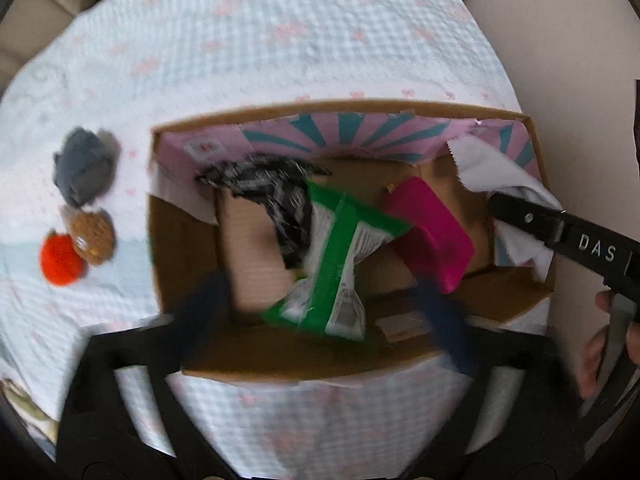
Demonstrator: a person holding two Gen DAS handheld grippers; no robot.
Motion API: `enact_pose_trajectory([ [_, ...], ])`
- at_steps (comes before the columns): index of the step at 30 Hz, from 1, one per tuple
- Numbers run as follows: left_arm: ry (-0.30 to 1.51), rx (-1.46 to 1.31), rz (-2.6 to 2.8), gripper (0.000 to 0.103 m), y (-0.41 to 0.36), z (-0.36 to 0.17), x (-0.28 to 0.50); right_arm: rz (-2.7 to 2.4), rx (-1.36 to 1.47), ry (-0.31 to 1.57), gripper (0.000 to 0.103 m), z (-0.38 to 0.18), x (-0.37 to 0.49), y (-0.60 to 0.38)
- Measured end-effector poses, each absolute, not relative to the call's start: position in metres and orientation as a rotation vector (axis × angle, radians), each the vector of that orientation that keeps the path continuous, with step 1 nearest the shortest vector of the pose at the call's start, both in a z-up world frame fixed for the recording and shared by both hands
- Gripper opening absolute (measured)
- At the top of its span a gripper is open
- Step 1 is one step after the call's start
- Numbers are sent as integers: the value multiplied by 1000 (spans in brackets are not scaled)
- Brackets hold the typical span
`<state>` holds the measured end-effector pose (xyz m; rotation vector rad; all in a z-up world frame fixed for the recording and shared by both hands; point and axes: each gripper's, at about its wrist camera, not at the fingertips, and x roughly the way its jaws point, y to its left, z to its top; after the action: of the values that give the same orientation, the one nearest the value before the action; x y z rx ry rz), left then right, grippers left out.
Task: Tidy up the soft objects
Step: 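Carry the green packet and white sock into the box with both tools, then open both tools and pull them back from the box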
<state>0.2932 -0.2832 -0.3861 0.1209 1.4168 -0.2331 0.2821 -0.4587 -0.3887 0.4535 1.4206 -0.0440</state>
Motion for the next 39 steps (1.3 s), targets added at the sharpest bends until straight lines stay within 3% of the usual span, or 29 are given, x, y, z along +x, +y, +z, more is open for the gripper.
enact_pose_trajectory([
  [1, 1400, 142, -232, 103, -284, -382, 292, -44, 438, 1440, 89, -391, 283, -458],
  [2, 1397, 155, -232, 103, -284, -380, 292, -36, 437, 1443, 103, -391, 284, -457],
  [23, 1303, 110, -262, 103, -265, -335, 267, -37, 385, 1317, 103, -342, 258, -447],
  [39, 1030, 54, -265, 103, -207, -205, 188, -24, 215, 1037, 103, -191, 188, -396],
])
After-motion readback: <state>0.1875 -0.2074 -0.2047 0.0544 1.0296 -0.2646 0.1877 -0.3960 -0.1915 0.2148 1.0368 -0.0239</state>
